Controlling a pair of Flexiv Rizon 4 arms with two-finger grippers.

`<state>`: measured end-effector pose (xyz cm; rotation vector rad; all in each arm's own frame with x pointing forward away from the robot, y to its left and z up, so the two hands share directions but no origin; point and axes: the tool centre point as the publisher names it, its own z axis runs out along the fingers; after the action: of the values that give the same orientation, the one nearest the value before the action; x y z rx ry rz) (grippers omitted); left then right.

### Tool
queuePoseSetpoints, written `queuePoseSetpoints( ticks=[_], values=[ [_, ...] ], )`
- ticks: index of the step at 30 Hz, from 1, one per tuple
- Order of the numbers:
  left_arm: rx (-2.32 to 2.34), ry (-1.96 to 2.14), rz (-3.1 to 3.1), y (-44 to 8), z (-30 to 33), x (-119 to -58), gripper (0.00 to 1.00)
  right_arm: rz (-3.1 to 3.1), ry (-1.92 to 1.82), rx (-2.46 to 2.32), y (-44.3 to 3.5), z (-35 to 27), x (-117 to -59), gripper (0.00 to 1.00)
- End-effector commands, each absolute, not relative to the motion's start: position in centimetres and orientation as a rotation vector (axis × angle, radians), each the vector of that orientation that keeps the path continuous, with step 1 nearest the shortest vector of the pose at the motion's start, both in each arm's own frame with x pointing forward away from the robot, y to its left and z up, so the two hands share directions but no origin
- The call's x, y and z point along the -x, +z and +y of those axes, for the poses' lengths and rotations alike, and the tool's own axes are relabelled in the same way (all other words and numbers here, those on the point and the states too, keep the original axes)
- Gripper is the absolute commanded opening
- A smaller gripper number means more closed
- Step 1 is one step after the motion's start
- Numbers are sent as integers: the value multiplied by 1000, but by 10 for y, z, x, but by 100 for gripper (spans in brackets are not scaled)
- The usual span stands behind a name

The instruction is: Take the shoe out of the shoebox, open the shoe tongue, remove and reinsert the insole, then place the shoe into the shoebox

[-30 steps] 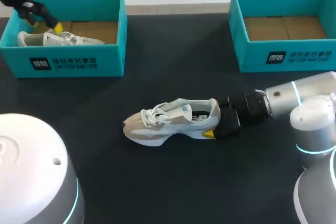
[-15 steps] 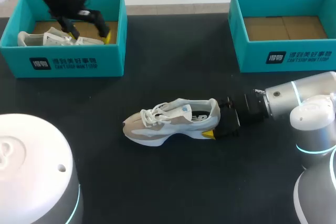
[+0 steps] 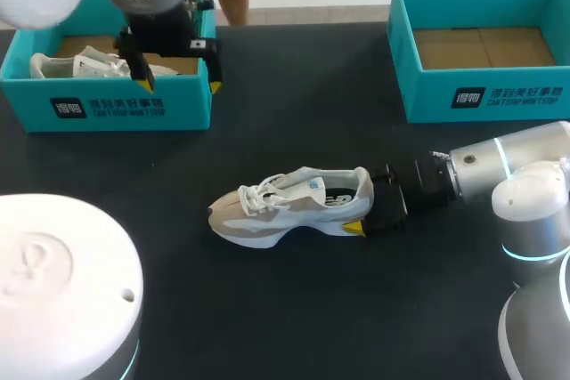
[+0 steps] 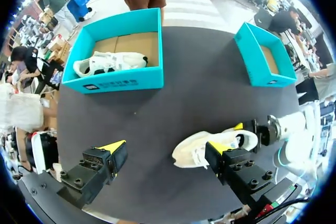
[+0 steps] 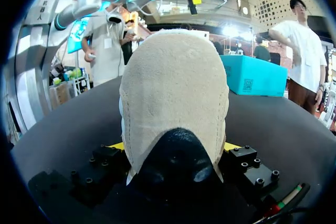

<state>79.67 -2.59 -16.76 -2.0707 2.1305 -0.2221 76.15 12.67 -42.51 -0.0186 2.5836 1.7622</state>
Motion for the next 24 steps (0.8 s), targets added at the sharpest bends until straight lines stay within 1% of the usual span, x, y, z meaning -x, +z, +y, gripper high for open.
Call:
queuePoseSetpoints(
  ticks=[1,11,24],
  values=[
    [2060,-184,2108,-165,-27,-796,100,2585,1757,17,-429,132,-763,0],
    [2060,-184,2108,-165,-27,-796,100,2585,1757,17,-429,132,-763,0],
    [2128,11,2092,-204,-80,-773,100,2585,1757,17,-429,132,-763,0]
  ],
)
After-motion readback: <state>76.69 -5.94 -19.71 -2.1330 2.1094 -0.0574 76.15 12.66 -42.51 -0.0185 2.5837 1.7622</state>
